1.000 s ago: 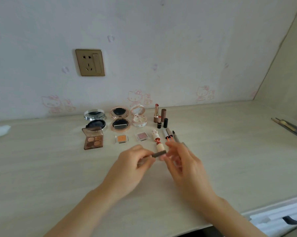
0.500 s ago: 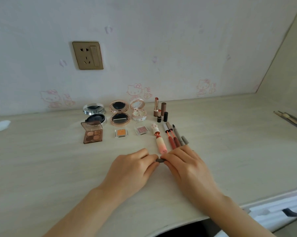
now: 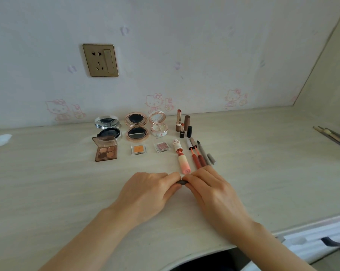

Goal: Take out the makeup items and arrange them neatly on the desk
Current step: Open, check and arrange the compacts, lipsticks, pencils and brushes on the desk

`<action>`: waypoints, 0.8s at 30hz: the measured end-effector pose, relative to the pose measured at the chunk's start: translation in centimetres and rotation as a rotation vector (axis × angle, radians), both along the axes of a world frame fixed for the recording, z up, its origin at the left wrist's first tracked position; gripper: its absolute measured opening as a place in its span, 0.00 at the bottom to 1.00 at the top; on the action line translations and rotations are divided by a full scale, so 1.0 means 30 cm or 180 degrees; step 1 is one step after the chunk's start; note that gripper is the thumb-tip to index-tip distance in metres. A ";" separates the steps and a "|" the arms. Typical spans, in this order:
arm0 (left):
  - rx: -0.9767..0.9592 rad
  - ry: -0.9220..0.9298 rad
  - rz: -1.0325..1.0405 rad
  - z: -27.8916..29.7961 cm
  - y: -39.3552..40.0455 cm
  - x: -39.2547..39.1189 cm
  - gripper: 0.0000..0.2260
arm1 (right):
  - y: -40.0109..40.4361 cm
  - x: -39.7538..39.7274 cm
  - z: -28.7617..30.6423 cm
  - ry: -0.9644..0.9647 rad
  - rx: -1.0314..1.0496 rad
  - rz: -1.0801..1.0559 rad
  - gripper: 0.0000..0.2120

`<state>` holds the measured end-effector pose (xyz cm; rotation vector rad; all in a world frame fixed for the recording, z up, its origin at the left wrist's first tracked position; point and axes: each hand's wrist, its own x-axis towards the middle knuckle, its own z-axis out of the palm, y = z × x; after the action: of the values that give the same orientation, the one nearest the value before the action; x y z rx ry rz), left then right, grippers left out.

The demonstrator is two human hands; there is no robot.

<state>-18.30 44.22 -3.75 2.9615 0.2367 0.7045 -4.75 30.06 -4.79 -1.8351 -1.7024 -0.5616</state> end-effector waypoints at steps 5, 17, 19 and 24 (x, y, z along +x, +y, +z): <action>0.0065 -0.0054 -0.0040 0.004 -0.001 0.000 0.12 | -0.002 -0.002 -0.002 -0.0039 0.0043 0.0001 0.06; 0.0246 -0.0102 0.0103 0.006 0.003 0.002 0.14 | 0.002 0.002 -0.001 -0.0113 0.0028 0.0112 0.06; 0.0144 -0.0106 0.0159 0.008 -0.001 0.003 0.15 | 0.004 0.002 0.000 -0.0132 0.0010 0.0112 0.06; 0.0408 -0.0194 0.0249 0.016 -0.015 0.013 0.14 | 0.002 0.005 -0.005 -0.0111 0.0016 0.0049 0.06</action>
<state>-17.91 43.77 -3.27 3.0600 0.3159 0.8487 -4.59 30.14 -4.95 -1.8170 -1.7349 -0.5944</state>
